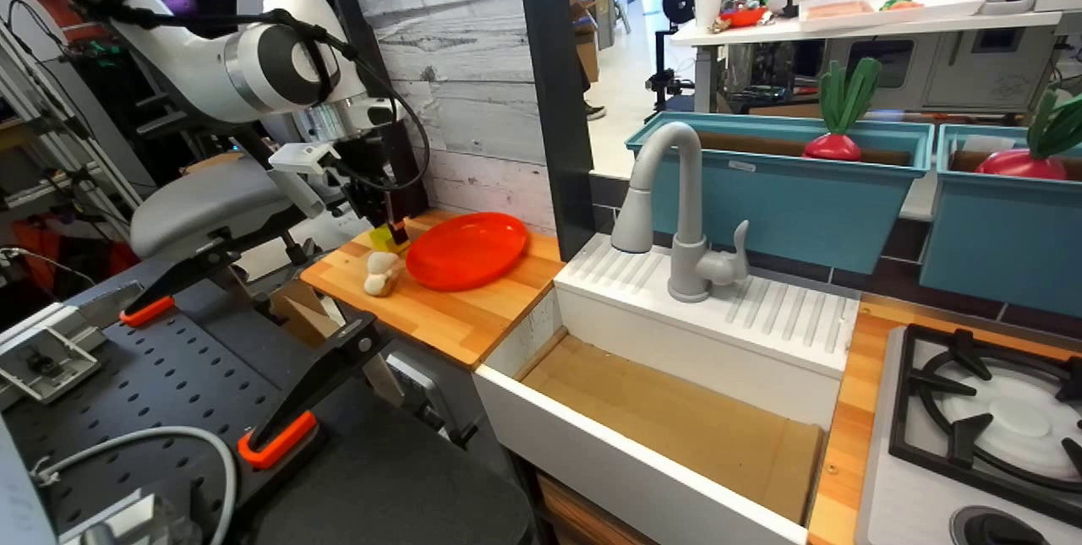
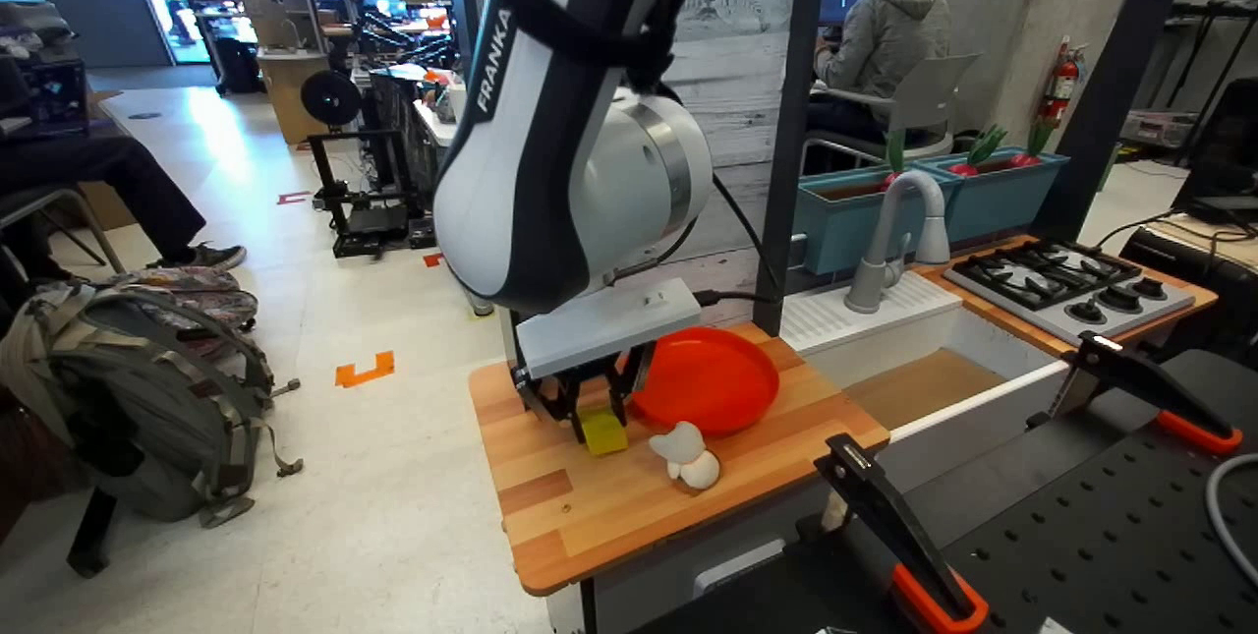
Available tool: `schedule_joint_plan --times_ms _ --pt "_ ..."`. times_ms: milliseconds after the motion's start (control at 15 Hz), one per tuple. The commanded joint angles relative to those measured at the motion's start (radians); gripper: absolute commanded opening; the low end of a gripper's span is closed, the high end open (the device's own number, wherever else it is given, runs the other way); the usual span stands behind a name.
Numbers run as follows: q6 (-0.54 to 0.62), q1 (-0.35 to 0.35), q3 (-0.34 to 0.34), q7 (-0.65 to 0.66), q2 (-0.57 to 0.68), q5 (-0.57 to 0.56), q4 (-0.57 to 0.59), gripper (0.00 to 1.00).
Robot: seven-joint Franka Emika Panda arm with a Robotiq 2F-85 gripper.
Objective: Remove the block from the plate
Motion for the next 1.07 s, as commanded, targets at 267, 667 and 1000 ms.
schedule_joint_plan --times_ms 267,667,1000 --pt "-0.057 0.024 -0.025 0.015 0.062 -0.025 0.104 0.89" --pt "-0.018 0.041 -0.019 0.003 -0.058 -0.042 -0.013 1.00" --pt "-0.033 0.028 -0.002 -0.003 -0.053 -0.030 0.004 1.00"
